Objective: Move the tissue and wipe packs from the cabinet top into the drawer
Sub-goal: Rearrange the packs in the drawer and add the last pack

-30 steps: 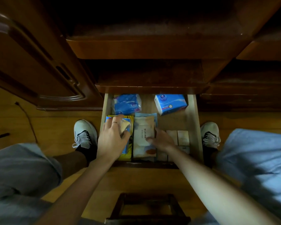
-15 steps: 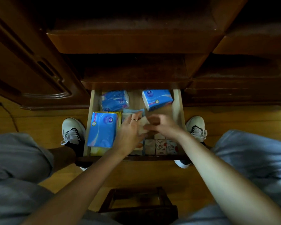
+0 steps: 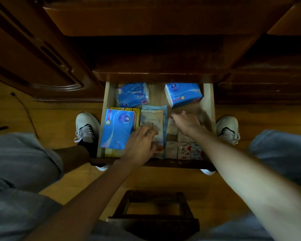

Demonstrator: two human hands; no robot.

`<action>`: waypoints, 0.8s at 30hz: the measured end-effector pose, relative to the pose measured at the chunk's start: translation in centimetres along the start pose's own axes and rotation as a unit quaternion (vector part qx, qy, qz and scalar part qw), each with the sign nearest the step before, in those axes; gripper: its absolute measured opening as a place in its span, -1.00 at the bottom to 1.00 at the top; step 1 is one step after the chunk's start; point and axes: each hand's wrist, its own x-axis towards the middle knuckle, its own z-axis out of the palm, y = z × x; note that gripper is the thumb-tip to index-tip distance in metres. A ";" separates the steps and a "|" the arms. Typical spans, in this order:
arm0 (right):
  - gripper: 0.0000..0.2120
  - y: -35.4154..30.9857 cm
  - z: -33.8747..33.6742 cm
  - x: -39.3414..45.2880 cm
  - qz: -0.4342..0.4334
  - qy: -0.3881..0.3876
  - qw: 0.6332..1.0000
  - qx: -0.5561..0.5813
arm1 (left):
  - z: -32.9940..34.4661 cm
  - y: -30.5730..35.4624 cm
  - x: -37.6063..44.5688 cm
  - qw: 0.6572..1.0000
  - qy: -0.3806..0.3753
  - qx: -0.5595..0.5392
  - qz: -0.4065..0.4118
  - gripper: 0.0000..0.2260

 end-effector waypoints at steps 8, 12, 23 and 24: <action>-0.92 -0.6 0.6 1.9 0.012 -0.080 0.993 -0.091 | 0.4 0.0 1.2 0.993 -0.042 0.087 0.072 -0.63; -0.82 0.2 2.3 1.3 -0.004 -0.021 0.999 -0.043 | 1.1 0.4 2.6 0.989 -0.058 0.096 0.096 -0.62; -0.76 0.2 2.6 0.9 -0.036 -0.019 0.994 -0.103 | 2.2 -0.3 1.9 0.990 -0.076 0.087 0.078 -0.56; -0.70 0.3 2.7 0.7 -0.038 -0.023 0.995 -0.090 | 2.3 -0.2 1.8 0.990 -0.082 0.088 0.076 -0.55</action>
